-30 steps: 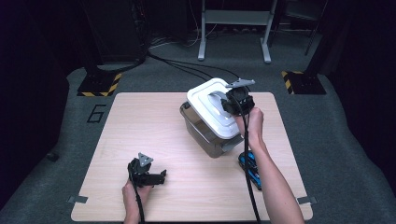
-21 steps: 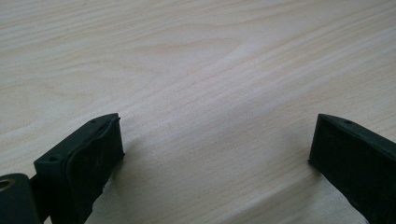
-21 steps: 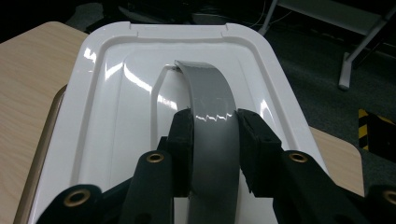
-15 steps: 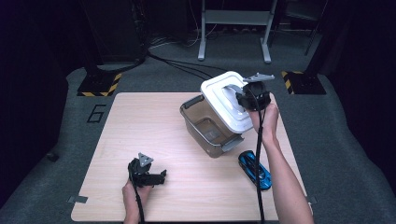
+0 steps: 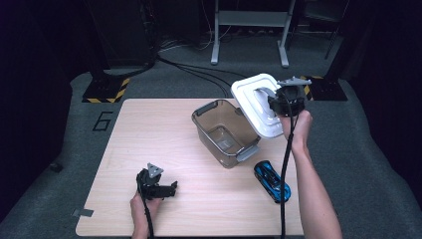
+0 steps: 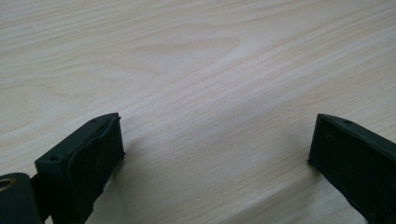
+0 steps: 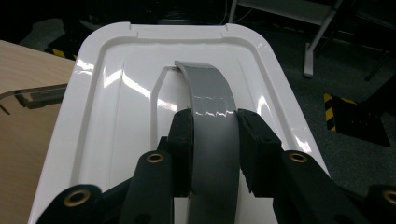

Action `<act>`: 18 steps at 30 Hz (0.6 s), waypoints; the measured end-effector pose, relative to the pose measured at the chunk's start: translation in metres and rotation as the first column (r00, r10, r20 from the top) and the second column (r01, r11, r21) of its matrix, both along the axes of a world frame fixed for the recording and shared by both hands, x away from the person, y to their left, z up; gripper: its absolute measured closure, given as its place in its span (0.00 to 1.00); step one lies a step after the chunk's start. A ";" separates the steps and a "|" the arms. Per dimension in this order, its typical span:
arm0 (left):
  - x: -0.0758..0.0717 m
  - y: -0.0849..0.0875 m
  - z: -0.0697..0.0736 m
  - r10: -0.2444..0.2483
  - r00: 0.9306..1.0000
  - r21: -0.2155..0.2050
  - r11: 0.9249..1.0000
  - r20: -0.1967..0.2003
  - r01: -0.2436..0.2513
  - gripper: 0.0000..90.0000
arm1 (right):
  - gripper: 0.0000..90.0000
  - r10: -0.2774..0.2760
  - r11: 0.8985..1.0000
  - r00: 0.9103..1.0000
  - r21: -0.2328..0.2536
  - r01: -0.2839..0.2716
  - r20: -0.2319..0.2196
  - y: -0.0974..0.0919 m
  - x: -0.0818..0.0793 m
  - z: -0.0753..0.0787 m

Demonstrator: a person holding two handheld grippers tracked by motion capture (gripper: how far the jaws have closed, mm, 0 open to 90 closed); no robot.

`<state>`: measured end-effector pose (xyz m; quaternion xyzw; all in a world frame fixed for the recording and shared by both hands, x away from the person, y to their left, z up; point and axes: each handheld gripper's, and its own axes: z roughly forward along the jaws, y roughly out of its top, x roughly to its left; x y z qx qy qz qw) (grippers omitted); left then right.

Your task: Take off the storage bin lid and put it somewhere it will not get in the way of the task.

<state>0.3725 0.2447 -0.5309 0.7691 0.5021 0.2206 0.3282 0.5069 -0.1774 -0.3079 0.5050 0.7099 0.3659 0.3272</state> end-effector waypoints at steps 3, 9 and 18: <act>0.000 0.000 0.000 -0.001 1.000 0.002 1.000 0.000 0.001 0.03 | 0.75 -0.027 1.000 1.000 0.003 0.027 0.002 -0.008 0.002 -0.002; 0.000 0.000 0.000 0.004 1.000 -0.004 1.000 0.004 -0.004 0.03 | 0.75 -0.088 0.996 0.996 0.028 0.088 0.000 -0.025 0.006 -0.007; 0.000 0.000 0.000 0.004 1.000 -0.003 1.000 0.004 -0.004 0.03 | 0.75 -0.168 0.984 0.986 0.053 0.169 -0.009 -0.045 0.010 -0.022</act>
